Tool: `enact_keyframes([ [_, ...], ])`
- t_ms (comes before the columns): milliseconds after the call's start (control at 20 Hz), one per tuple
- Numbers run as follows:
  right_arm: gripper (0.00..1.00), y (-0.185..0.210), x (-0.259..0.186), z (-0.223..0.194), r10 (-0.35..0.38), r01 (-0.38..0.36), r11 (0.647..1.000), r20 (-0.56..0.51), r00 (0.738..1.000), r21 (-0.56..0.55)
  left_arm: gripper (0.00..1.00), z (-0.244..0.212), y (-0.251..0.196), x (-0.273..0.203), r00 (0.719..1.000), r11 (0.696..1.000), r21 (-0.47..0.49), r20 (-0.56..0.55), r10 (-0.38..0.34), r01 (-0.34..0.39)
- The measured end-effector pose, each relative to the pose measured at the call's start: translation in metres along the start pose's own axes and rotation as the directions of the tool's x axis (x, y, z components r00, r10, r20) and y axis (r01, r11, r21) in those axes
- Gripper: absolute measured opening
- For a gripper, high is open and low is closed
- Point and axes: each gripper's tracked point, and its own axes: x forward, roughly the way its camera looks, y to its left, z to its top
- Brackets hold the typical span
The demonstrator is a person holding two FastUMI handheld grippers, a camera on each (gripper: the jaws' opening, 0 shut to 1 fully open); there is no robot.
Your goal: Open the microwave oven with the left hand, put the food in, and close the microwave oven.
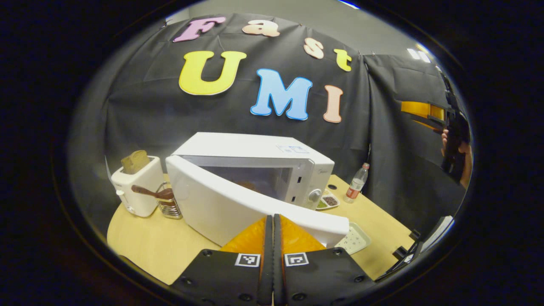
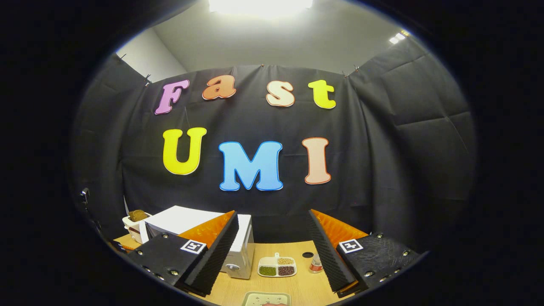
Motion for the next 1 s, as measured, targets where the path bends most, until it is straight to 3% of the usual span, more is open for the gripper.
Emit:
enact_keyframes([
  [600, 0.98, -0.001, 0.007, 0.002, 0.010, -0.010, 1.000, -0.011, 1.000, -0.009, 0.07, 0.017, -0.026, 0.052, 0.999, 0.999, 0.008, 0.016, -0.032, 0.032],
  [1000, 0.98, -0.002, 0.005, 0.001, 0.018, -0.018, 1.000, -0.021, 1.000, -0.007, 0.07, 0.034, -0.032, 0.077, 1.000, 0.999, 0.031, 0.024, -0.010, 0.009],
])
